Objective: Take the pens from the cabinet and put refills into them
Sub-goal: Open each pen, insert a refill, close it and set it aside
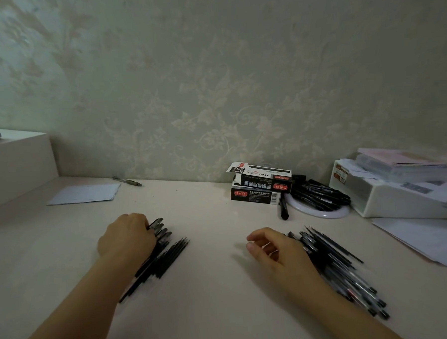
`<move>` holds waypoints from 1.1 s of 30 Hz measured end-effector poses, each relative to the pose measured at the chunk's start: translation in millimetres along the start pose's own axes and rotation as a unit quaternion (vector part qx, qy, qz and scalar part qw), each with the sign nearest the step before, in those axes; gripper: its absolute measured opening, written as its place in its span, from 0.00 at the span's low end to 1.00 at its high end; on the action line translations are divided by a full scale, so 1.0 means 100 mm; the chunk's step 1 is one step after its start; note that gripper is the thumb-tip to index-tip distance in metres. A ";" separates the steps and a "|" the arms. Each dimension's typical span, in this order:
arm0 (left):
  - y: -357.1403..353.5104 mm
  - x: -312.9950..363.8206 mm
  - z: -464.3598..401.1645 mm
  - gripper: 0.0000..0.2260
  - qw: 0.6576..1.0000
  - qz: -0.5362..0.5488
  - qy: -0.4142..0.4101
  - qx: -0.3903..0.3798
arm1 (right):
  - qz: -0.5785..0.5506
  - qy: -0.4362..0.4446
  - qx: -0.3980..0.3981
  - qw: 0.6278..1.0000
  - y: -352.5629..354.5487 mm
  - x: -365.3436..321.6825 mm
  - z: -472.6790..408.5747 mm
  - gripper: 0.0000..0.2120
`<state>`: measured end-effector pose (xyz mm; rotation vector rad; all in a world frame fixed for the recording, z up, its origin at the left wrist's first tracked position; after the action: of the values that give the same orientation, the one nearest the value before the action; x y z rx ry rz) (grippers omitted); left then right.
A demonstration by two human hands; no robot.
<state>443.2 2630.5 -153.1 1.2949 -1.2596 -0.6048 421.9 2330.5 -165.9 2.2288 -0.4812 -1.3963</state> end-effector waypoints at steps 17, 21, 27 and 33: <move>-0.13 0.68 0.36 0.05 0.982 0.085 -0.169 0.001 | 0.379 -0.042 0.004 0.925 0.26 0.15 -0.05 0.09; -0.26 0.88 0.49 0.04 0.953 0.220 -0.197 -0.062 | 0.333 -0.012 0.023 0.943 0.27 0.05 -0.07 0.08; -0.45 1.13 0.71 0.07 0.842 0.473 -0.140 -0.217 | -0.062 -0.066 -0.028 0.996 0.04 -0.06 0.01 0.05; -0.48 1.18 0.79 0.07 0.831 0.475 -0.147 -0.248 | -0.051 -0.023 -0.092 0.994 -0.11 -0.17 0.05 0.09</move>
<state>419.1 2484.1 -172.9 0.0514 -1.6560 -0.3494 411.0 2346.8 -161.2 2.1021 -0.2455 -1.4830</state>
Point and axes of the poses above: each hand's wrist, its own z-axis away from the middle knuckle, its own y-axis out of the back of the hand, x = y × z, the point moved 7 cm from there along -z, towards the middle knuckle, and after that the axes turned 2 degrees about -x, right-handed, at the moved point
